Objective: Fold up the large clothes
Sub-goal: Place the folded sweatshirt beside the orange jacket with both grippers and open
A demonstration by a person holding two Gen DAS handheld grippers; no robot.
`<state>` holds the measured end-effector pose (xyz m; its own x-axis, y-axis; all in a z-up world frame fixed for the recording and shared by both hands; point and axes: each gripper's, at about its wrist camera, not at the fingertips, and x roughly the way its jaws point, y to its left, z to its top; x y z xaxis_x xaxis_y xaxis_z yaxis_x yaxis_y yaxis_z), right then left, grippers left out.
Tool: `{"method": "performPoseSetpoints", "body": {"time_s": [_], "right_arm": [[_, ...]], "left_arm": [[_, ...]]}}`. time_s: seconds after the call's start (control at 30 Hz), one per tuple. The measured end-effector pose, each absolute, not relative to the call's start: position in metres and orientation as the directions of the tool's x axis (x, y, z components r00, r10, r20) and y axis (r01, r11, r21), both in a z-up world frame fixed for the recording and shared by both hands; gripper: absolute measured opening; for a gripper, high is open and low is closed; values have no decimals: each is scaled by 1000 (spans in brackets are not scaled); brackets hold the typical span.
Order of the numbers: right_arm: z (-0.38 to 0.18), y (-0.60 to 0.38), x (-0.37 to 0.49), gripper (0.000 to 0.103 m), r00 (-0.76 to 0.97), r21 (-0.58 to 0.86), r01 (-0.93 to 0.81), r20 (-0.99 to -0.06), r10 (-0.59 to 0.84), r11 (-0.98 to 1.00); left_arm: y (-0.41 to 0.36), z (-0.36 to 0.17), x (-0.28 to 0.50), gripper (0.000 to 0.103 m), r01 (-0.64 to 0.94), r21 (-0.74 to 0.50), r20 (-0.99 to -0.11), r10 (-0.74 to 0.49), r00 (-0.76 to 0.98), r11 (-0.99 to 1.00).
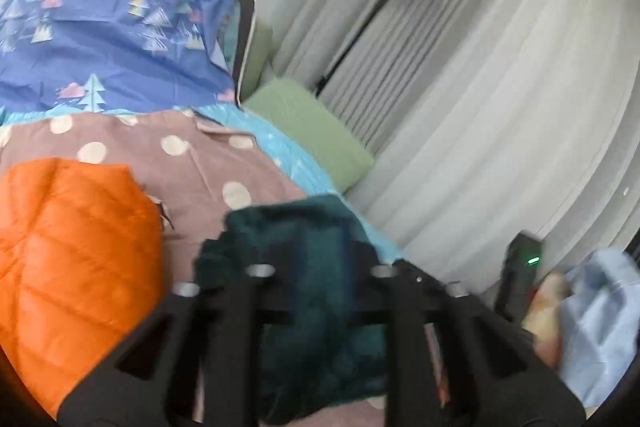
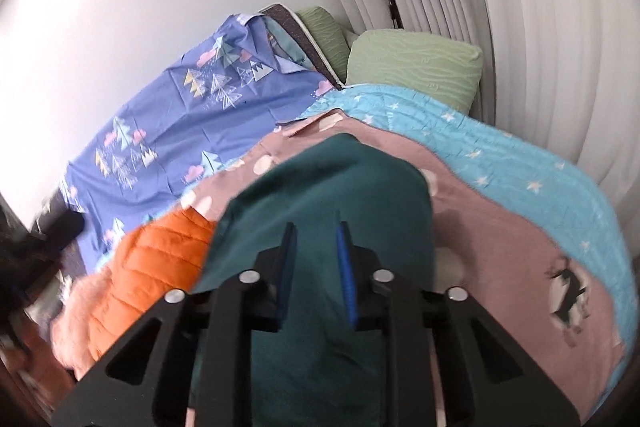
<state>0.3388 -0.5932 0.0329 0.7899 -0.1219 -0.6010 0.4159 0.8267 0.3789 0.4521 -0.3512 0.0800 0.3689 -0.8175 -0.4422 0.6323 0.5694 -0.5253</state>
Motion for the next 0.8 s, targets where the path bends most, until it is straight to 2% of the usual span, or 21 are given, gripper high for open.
{"method": "performPoseSetpoints", "body": {"time_s": [0.07,0.13,0.23,0.3,0.37,0.47,0.63,0.8], "right_arm": [[28,-590,345,15,767,357,457,-621,-158,815],[8,-589,354,15,740,368,467,-660,-128,804],[-16,-579,366,12,696,231,457,-694,-184,859],[-30,-571,371,12,686,175,445,-697,-208,878],[-43,-564,376,12,673,128,455,-697,-246,881],[-54,-561,379,12,668,100,457,-694,-267,884],[-55,-559,376,12,655,71,463,-699,-287,884],[-32,-539,376,13,588,-46,469,-728,-351,882]], "left_arm": [[-387,62,452,11,638,-473,-494,-782,380,608],[-424,29,458,11,634,-430,-568,-739,363,643],[-442,-27,456,13,603,-359,-646,-656,391,712],[-444,-56,465,14,578,-337,-643,-630,435,743],[-438,-78,474,14,561,-371,-640,-642,423,740],[-434,-92,473,14,574,-353,-638,-639,430,739],[-428,-94,465,14,576,-361,-624,-649,435,733],[-425,-77,455,14,598,-306,-630,-628,457,741]]}}
